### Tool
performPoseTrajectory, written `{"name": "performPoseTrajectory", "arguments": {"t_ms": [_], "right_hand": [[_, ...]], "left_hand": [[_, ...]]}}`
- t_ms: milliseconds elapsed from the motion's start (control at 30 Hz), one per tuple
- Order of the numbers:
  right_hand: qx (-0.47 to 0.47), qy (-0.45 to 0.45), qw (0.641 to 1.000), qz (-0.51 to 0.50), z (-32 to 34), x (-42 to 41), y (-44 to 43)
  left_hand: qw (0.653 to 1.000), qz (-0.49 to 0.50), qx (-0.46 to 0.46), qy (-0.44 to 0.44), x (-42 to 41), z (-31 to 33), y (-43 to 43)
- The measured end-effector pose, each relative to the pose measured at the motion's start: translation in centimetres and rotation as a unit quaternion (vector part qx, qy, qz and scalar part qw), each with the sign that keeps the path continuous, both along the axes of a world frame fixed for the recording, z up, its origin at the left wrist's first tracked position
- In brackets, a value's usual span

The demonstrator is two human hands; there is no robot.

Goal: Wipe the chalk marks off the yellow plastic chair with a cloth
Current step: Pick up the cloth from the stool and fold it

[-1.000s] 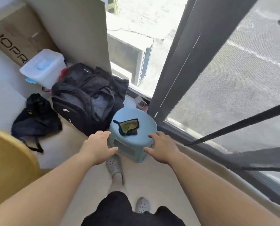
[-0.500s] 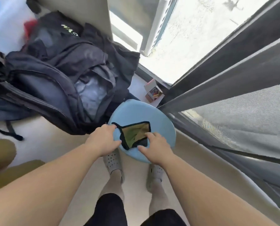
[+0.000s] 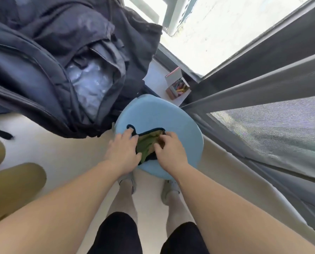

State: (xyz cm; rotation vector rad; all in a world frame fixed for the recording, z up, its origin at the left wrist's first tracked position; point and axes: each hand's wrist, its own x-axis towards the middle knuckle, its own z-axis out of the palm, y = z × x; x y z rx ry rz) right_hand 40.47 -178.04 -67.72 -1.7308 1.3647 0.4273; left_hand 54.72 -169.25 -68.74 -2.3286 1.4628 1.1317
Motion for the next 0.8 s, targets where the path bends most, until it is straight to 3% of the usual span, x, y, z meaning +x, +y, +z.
{"name": "performPoseTrajectory", "arguments": {"t_ms": [100, 200, 433, 667, 800], "right_hand": [[-0.027, -0.051, 0.997, -0.041, 2.1, -0.9, -0.4], [-0.018, -0.08, 0.997, 0.0, 6.1, -1.3, -0.4], [-0.025, -0.082, 0.985, 0.15, 20.2, -3.0, 0.5], [-0.125, -0.201, 0.952, 0.196, 32.8, -5.7, 1.4], [-0.14, -0.279, 0.927, 0.207, 37.3, -7.8, 1.1]], "left_hand": [[0.997, 0.068, -0.011, 0.046, 0.6, 1.5, -0.3], [0.988, 0.109, -0.025, 0.109, 1.3, 4.6, -0.3], [0.959, 0.051, -0.063, 0.272, 1.5, 17.7, 0.3], [0.946, 0.068, -0.109, 0.299, -2.0, 29.5, 2.8], [0.924, 0.139, -0.226, 0.275, -6.2, 33.7, 4.9]]}}
